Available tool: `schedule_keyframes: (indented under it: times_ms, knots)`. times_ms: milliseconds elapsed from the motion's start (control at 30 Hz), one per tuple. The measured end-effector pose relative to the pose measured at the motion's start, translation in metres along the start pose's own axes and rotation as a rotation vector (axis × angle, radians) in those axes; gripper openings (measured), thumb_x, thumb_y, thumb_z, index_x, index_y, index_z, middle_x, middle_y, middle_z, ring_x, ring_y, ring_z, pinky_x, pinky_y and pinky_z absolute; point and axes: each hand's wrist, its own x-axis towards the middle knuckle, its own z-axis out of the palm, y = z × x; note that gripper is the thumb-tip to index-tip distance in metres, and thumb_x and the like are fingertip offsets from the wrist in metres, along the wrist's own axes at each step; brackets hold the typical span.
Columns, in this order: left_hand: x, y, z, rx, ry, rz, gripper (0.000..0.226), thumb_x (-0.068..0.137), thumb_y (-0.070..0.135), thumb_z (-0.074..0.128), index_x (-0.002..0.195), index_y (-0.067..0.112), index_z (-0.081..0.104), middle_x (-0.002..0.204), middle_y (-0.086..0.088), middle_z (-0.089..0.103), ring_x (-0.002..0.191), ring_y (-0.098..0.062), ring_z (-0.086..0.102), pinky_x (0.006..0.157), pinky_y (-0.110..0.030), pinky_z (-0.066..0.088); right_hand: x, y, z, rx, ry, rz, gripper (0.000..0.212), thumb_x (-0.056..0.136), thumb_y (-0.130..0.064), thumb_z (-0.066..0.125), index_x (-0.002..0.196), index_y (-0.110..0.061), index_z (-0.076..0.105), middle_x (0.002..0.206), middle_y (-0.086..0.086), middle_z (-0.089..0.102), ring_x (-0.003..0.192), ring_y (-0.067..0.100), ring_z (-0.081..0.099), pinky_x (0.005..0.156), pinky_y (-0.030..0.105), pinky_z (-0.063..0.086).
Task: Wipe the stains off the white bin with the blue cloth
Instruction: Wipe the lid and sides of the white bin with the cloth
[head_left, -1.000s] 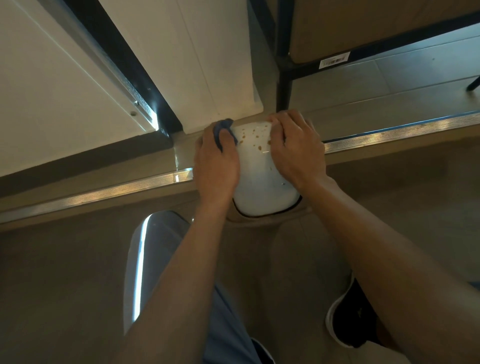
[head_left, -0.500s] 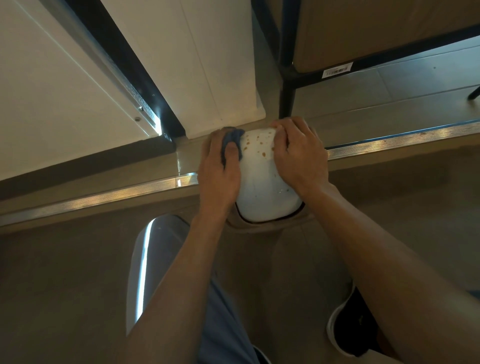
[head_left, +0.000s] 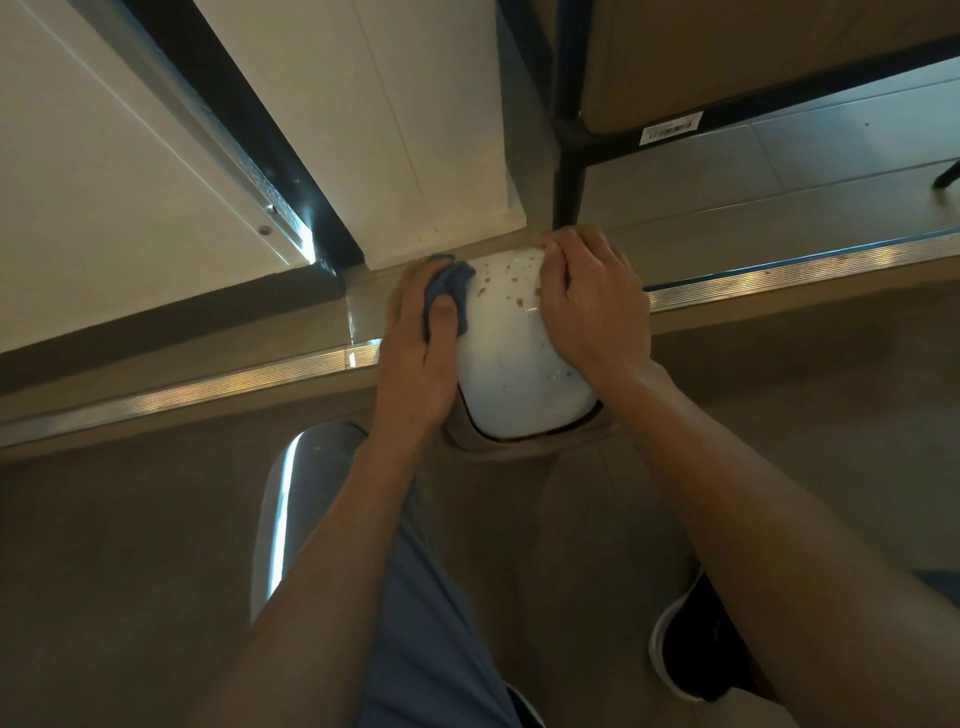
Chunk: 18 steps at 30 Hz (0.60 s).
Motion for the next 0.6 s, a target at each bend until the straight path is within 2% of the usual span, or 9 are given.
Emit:
schedule_keyframes:
  times_ms: [100,133,233,300,400,467,533,600]
  knots:
    - [0.018,0.025,0.012,0.057,0.074,-0.220,0.032,0.107,0.032,0.035,0.128,0.034,0.058,0.129,0.004,0.060,0.119,-0.011,0.055,0.107,-0.040,0.045,0.000,0.000,0.000,0.005,-0.003,0.004,0.031,0.104,-0.032,0.035,0.118,-0.021,0.061,0.122,-0.004,0.058,0.108,0.017,0.056,0.080,0.031,0.045]
    - [0.020,0.027,0.014,0.081,0.066,-0.211,0.030,0.106,0.032,0.036,0.125,0.035,0.059,0.130,0.005,0.059,0.118,-0.010,0.054,0.106,-0.039,0.045,0.000,0.000,-0.001,0.008,-0.001,0.006,0.031,0.104,-0.031,0.036,0.118,-0.021,0.061,0.122,-0.004,0.058,0.108,0.017,0.056,0.080,0.031,0.045]
    - [0.005,0.016,0.008,0.064,0.026,-0.015,0.038,0.106,0.029,0.038,0.139,0.022,0.055,0.145,-0.001,0.050,0.130,-0.003,0.047,0.112,-0.024,0.039,-0.001,0.000,-0.002,0.008,0.002,0.009,0.030,0.104,-0.031,0.037,0.119,-0.022,0.061,0.123,-0.004,0.058,0.110,0.017,0.056,0.080,0.031,0.044]
    - [-0.011,0.003,0.004,0.049,0.024,0.053,0.038,0.107,0.023,0.039,0.143,0.020,0.052,0.151,-0.003,0.045,0.136,0.003,0.040,0.114,-0.016,0.032,-0.001,-0.001,-0.002,0.006,-0.003,0.006,0.031,0.104,-0.032,0.036,0.120,-0.021,0.061,0.124,-0.003,0.058,0.111,0.017,0.056,0.080,0.030,0.042]
    - [0.001,0.013,0.009,0.022,0.084,-0.079,0.036,0.107,0.026,0.037,0.137,0.026,0.056,0.139,0.003,0.055,0.128,-0.005,0.050,0.111,-0.032,0.041,-0.001,0.000,-0.002,0.015,-0.009,-0.003,0.033,0.104,-0.032,0.035,0.121,-0.021,0.062,0.125,-0.003,0.058,0.112,0.019,0.056,0.081,0.032,0.045]
    - [0.015,0.024,0.013,0.041,0.086,-0.153,0.034,0.106,0.029,0.036,0.130,0.031,0.060,0.130,0.007,0.060,0.121,-0.007,0.053,0.107,-0.036,0.044,0.000,0.001,-0.002,0.022,-0.004,0.000,0.033,0.104,-0.031,0.036,0.120,-0.020,0.062,0.124,-0.002,0.059,0.111,0.019,0.057,0.082,0.034,0.047]
    - [0.012,0.024,0.012,0.078,0.059,-0.085,0.034,0.106,0.028,0.038,0.133,0.029,0.058,0.135,0.004,0.057,0.125,-0.005,0.050,0.107,-0.030,0.043,0.000,0.000,-0.003,0.023,0.007,0.005,0.032,0.104,-0.031,0.037,0.119,-0.019,0.062,0.122,-0.002,0.059,0.109,0.018,0.057,0.081,0.035,0.048]
    - [-0.004,0.015,0.008,0.090,0.034,0.033,0.037,0.107,0.025,0.040,0.142,0.021,0.053,0.149,-0.003,0.046,0.134,0.005,0.041,0.111,-0.014,0.034,-0.001,-0.001,-0.002,0.017,0.009,0.007,0.033,0.104,-0.032,0.036,0.119,-0.020,0.062,0.123,-0.002,0.059,0.109,0.019,0.057,0.081,0.034,0.047]
